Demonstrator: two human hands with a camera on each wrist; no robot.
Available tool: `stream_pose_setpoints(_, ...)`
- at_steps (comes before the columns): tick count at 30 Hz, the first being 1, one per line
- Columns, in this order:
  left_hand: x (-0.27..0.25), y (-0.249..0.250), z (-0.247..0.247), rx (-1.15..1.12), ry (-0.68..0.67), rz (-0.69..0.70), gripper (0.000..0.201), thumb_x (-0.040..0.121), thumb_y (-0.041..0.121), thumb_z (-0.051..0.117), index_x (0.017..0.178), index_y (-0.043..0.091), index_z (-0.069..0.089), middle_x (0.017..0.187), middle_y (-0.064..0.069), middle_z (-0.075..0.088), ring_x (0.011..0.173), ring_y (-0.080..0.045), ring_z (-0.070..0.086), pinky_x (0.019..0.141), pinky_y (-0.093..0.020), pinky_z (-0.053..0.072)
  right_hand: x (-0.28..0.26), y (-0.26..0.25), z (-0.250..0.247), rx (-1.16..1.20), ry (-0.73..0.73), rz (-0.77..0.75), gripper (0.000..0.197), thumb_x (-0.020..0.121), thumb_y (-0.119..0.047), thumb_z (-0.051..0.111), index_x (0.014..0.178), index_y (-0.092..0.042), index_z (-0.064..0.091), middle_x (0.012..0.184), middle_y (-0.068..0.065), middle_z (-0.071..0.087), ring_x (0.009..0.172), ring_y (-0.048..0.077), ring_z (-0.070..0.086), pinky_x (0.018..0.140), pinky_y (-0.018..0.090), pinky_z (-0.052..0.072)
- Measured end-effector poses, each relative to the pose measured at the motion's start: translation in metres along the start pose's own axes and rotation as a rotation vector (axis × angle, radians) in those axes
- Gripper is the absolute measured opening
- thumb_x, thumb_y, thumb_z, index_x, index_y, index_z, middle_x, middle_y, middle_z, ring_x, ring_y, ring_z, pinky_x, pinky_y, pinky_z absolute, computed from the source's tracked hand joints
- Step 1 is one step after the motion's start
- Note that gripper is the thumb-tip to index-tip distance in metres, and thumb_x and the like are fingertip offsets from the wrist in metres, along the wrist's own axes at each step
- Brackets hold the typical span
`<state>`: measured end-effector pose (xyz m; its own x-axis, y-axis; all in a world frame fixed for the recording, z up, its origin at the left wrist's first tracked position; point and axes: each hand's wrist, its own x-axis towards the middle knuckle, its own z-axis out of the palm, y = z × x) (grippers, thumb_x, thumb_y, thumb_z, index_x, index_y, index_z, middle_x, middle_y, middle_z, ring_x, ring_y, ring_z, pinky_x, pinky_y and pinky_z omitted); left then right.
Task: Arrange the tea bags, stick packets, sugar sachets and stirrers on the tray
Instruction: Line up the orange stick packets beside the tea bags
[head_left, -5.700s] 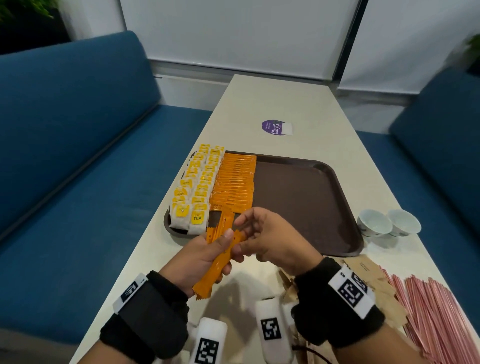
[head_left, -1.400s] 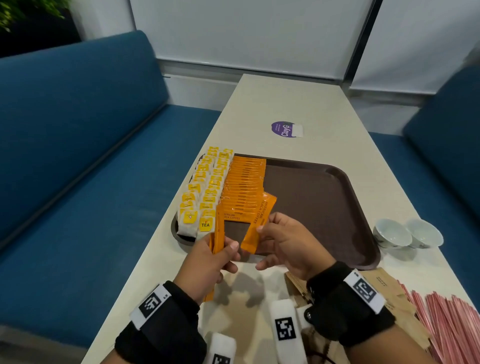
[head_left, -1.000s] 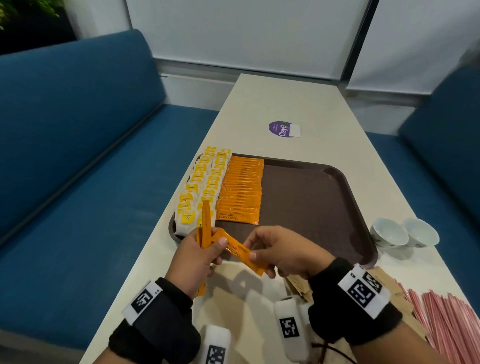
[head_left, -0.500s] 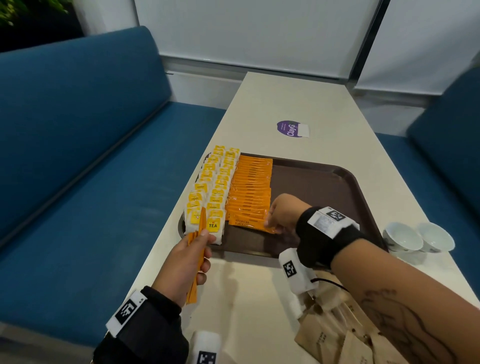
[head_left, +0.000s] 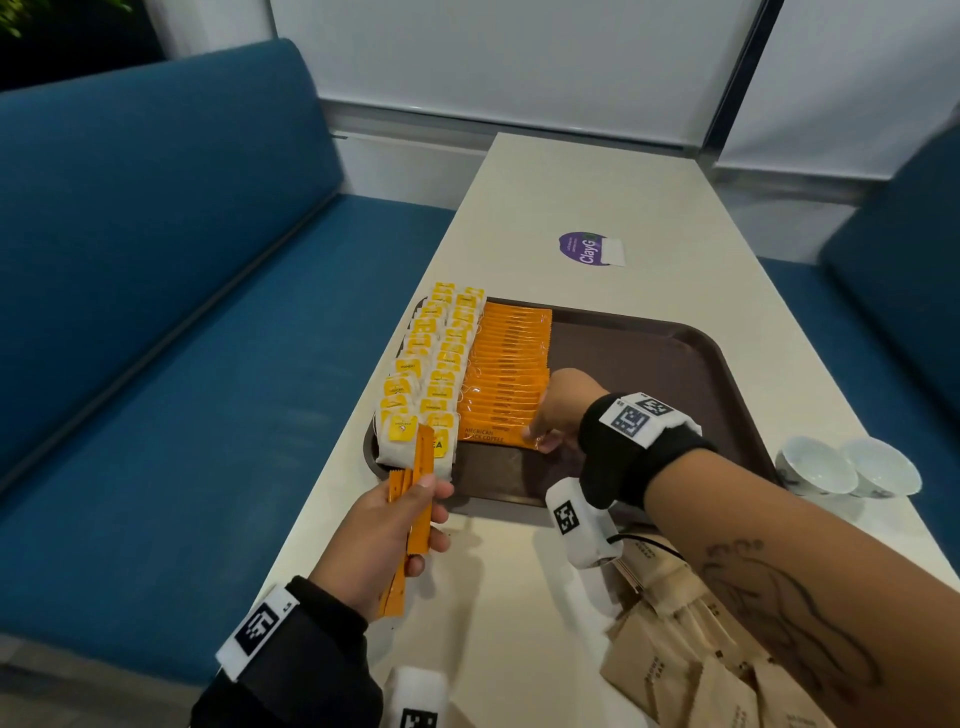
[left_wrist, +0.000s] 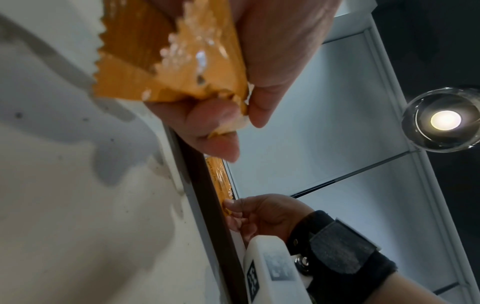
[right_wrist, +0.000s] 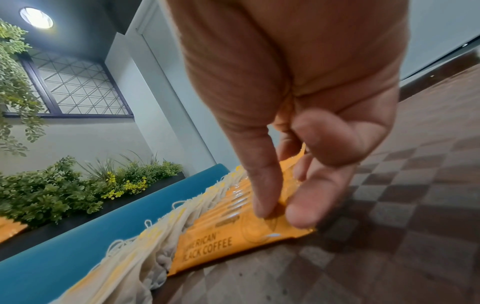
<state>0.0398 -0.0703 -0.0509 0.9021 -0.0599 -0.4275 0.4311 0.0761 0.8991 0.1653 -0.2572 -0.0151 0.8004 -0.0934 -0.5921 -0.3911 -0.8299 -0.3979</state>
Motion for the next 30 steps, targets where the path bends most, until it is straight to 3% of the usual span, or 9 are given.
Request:
stream_pose_setpoints(4, -0.002, 0.0, 0.001, -0.014, -0.031, -0.008, 0.03, 0.096, 0.032, 0.044, 0.101, 0.011, 0.065, 0.079, -0.007, 0.063, 0.06, -0.013, 0.064, 0.043, -0.018, 0.042, -0.003, 0.004, -0.002, -0.057, 0.001, -0.026, 0.018, 0.088, -0.015, 0.066, 0.079, -0.007, 0.053, 0.1, 0.01, 0.07, 0.096, 0.02, 0.068, 0.083, 0.031, 0.05)
stream_pose_setpoints(7, -0.003, 0.001, 0.001, -0.01, -0.05, -0.021, 0.031, 0.095, 0.034, 0.045, 0.101, 0.012, 0.066, 0.078, -0.006, 0.066, 0.063, -0.014, 0.066, 0.042, -0.018, 0.041, -0.001, 0.007, -0.004, -0.064, 0.007, -0.05, 0.02, 0.088, -0.014, 0.064, 0.074, -0.01, 0.05, 0.086, 0.005, 0.064, 0.078, 0.015, 0.062, 0.074, 0.022, 0.052)
stream_pose_setpoints(9, -0.004, 0.003, 0.003, -0.009, -0.064, -0.024, 0.031, 0.094, 0.035, 0.046, 0.101, 0.013, 0.066, 0.076, -0.004, 0.068, 0.065, -0.015, 0.067, 0.043, -0.018, 0.043, -0.004, 0.011, -0.006, -0.066, -0.063, -0.023, 0.019, 0.09, -0.017, 0.063, 0.078, -0.011, 0.049, 0.082, 0.004, 0.058, 0.083, 0.018, 0.057, 0.081, 0.027, 0.048)
stream_pose_setpoints(11, -0.006, 0.006, 0.006, -0.004, -0.078, -0.016, 0.03, 0.093, 0.036, 0.046, 0.101, 0.014, 0.065, 0.074, -0.003, 0.069, 0.065, -0.015, 0.067, 0.045, -0.018, 0.044, -0.011, 0.017, -0.009, -0.001, -0.068, -0.029, 0.019, 0.089, -0.016, 0.064, 0.078, -0.011, 0.048, 0.075, 0.004, 0.055, 0.079, 0.02, 0.053, 0.076, 0.029, 0.045)
stream_pose_setpoints(15, -0.01, 0.008, 0.016, 0.058, -0.092, 0.031, 0.029, 0.091, 0.038, 0.049, 0.1, 0.015, 0.065, 0.071, -0.002, 0.065, 0.058, -0.01, 0.06, 0.044, -0.018, 0.041, -0.043, 0.033, -0.013, 0.235, 0.134, -0.27, 0.016, 0.086, -0.017, 0.068, 0.082, -0.013, 0.053, 0.076, 0.005, 0.061, 0.065, 0.014, 0.058, 0.055, 0.022, 0.045)
stream_pose_setpoints(19, -0.012, 0.008, 0.034, 0.155, -0.142, 0.062, 0.028, 0.085, 0.04, 0.058, 0.093, 0.013, 0.063, 0.071, 0.0, 0.057, 0.053, -0.006, 0.049, 0.043, -0.017, 0.035, -0.08, 0.043, 0.001, 0.642, -0.037, -0.378, 0.02, 0.089, -0.035, 0.063, 0.101, -0.02, 0.058, 0.072, 0.003, 0.059, 0.055, 0.013, 0.058, 0.037, 0.017, 0.033)
stream_pose_setpoints(24, -0.014, 0.006, 0.051, 0.249, -0.19, 0.111, 0.034, 0.066, 0.037, 0.074, 0.085, 0.014, 0.058, 0.059, 0.006, 0.044, 0.047, -0.004, 0.038, 0.041, -0.016, 0.028, -0.104, 0.063, 0.015, 0.762, -0.022, -0.396, 0.017, 0.085, -0.024, 0.068, 0.086, -0.009, 0.06, 0.059, 0.0, 0.061, 0.05, 0.011, 0.057, 0.037, 0.019, 0.031)
stream_pose_setpoints(27, -0.016, 0.004, 0.058, 0.258, -0.206, 0.147, 0.021, 0.078, 0.018, 0.075, 0.091, 0.008, 0.061, 0.058, 0.008, 0.048, 0.039, 0.003, 0.039, 0.039, -0.009, 0.03, -0.108, 0.077, 0.015, 0.792, -0.001, -0.371, 0.01, 0.084, -0.009, 0.068, 0.08, -0.008, 0.058, 0.064, 0.006, 0.064, 0.053, 0.014, 0.061, 0.037, 0.019, 0.033)
stream_pose_setpoints(30, -0.015, 0.004, 0.06, 0.217, -0.203, 0.119, 0.018, 0.079, 0.008, 0.07, 0.096, 0.009, 0.065, 0.063, 0.004, 0.057, 0.041, 0.0, 0.045, 0.039, -0.013, 0.03, -0.111, 0.089, 0.013, 0.817, 0.031, -0.37, 0.015, 0.084, 0.005, 0.064, 0.082, -0.008, 0.056, 0.071, 0.011, 0.066, 0.055, 0.014, 0.063, 0.037, 0.019, 0.037)
